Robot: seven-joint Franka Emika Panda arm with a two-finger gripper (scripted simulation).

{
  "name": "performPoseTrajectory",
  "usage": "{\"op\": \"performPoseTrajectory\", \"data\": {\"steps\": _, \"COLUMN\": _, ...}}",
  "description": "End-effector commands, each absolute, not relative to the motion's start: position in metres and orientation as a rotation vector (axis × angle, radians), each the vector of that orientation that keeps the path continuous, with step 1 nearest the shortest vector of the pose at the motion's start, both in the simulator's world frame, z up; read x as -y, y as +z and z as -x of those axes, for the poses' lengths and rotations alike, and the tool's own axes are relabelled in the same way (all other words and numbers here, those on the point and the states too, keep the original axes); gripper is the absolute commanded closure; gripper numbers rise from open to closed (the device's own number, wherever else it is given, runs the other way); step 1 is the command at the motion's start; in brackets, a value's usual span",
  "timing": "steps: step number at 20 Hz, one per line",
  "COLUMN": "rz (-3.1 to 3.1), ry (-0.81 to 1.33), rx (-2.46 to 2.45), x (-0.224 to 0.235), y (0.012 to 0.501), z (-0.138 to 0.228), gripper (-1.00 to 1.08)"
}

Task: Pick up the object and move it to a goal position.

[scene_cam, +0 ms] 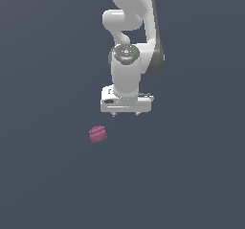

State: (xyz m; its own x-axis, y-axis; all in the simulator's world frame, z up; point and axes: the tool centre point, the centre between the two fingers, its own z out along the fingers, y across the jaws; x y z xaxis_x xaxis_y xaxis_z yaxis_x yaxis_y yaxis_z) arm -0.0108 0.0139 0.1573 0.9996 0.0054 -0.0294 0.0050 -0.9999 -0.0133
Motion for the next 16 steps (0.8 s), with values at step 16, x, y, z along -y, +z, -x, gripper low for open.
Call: {"op": "performPoseTrajectory", "data": {"steps": 16, "rz": 3.119, "ry": -0.039, "rx": 0.006, "x": -0.014, "y": 0.182, "z": -0.003, "gripper": -0.92}}
